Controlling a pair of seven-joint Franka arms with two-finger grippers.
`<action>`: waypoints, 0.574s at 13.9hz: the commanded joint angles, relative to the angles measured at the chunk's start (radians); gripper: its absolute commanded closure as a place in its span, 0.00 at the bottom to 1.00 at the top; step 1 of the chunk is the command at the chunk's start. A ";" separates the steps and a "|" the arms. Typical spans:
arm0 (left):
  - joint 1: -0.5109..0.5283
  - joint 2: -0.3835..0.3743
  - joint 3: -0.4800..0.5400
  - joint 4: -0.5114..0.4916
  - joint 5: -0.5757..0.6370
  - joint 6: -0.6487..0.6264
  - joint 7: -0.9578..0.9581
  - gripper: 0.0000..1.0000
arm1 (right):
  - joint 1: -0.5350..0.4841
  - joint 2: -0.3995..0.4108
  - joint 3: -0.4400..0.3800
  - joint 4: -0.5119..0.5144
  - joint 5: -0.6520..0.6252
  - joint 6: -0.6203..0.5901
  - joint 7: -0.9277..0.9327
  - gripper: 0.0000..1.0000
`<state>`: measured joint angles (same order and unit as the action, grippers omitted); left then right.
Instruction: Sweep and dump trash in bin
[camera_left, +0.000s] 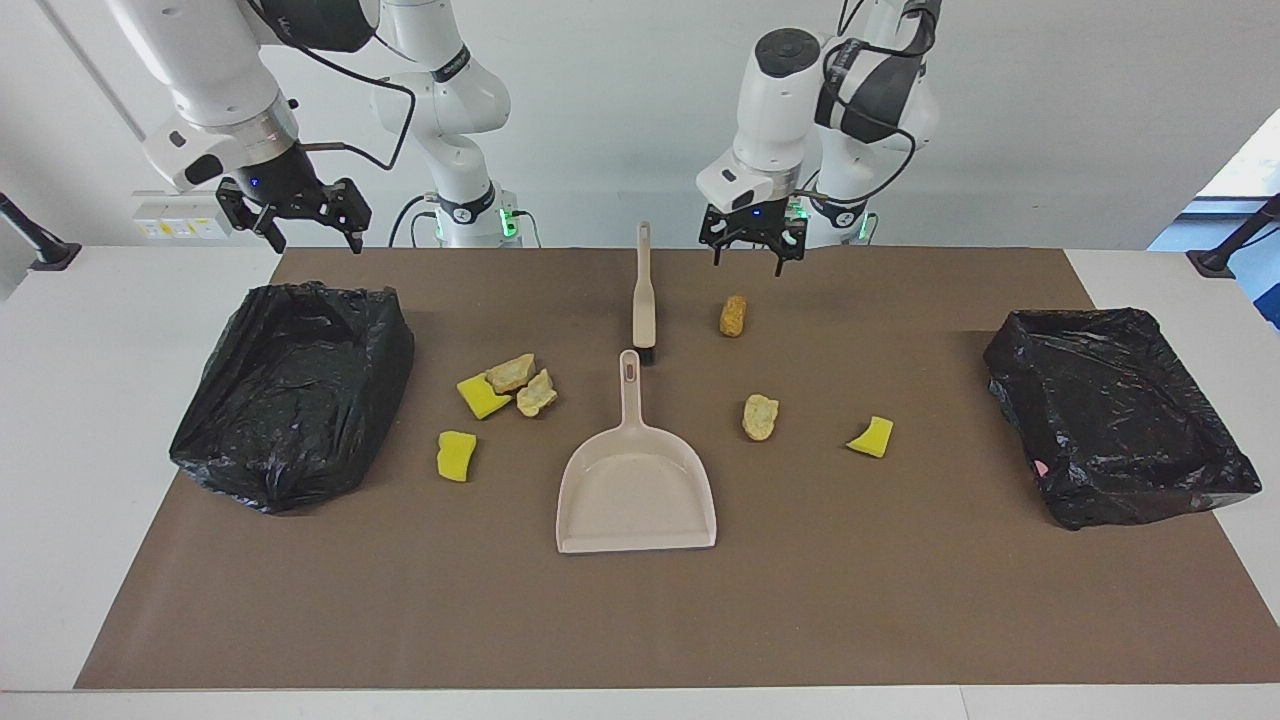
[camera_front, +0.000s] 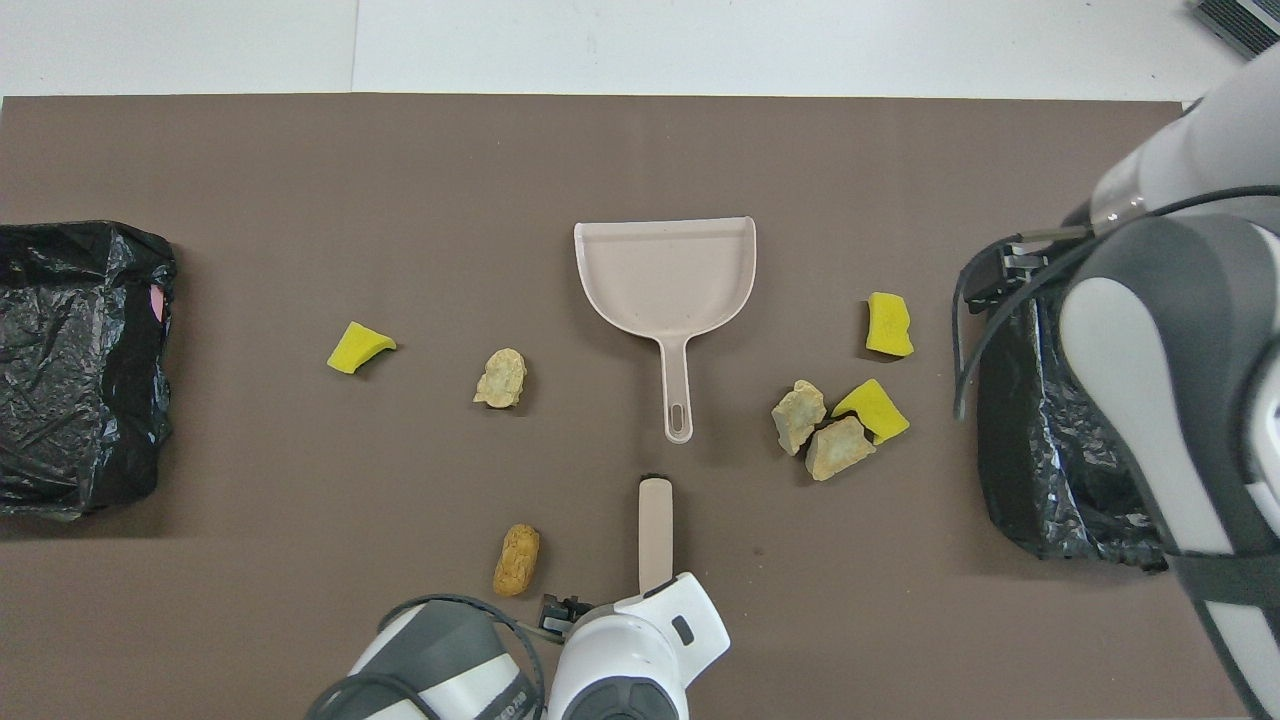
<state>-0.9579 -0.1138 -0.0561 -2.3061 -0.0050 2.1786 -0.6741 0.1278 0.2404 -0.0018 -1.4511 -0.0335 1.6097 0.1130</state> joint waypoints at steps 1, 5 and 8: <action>-0.070 0.037 0.024 -0.015 -0.004 0.049 -0.042 0.01 | 0.061 0.126 0.023 0.070 0.039 0.071 0.146 0.00; -0.127 0.117 0.024 -0.015 -0.004 0.107 -0.130 0.13 | 0.213 0.198 0.025 0.067 0.053 0.128 0.334 0.00; -0.116 0.120 0.027 -0.006 -0.004 0.090 -0.139 0.22 | 0.280 0.198 0.031 0.032 0.118 0.154 0.359 0.00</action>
<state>-1.0646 0.0121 -0.0489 -2.3101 -0.0049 2.2593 -0.7973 0.3912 0.4362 0.0269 -1.4133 0.0386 1.7509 0.4600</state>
